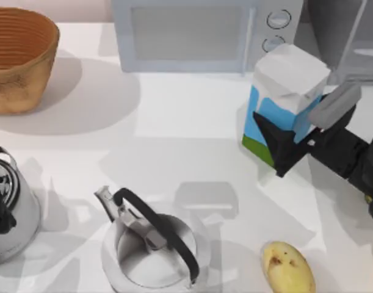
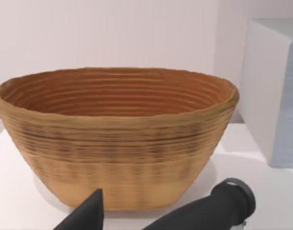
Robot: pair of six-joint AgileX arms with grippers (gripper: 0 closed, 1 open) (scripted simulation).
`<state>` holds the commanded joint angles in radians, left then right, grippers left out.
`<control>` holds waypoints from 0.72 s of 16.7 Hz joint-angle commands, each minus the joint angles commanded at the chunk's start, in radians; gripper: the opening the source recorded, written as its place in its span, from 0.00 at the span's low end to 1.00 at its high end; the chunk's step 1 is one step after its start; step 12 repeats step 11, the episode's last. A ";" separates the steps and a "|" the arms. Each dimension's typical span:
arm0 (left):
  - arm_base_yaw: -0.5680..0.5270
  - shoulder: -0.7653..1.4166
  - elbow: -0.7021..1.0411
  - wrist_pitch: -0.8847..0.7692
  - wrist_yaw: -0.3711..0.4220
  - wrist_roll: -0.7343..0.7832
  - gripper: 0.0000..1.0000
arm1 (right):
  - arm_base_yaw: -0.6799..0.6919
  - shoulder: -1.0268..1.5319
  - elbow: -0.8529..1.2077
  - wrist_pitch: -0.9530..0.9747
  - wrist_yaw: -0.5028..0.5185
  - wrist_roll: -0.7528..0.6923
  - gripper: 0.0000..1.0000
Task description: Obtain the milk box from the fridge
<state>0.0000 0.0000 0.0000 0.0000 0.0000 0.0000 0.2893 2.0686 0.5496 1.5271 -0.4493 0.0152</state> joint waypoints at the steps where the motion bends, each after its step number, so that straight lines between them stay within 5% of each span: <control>1: 0.000 0.000 0.000 0.000 0.000 0.000 1.00 | 0.000 0.000 0.000 0.000 0.000 0.000 0.68; 5: 0.000 0.000 0.000 0.000 0.000 0.000 1.00 | 0.000 0.000 0.000 0.000 0.000 0.000 0.98; 12: 0.000 0.000 0.000 0.000 0.000 0.000 1.00 | 0.000 0.000 0.000 0.000 0.000 0.000 1.00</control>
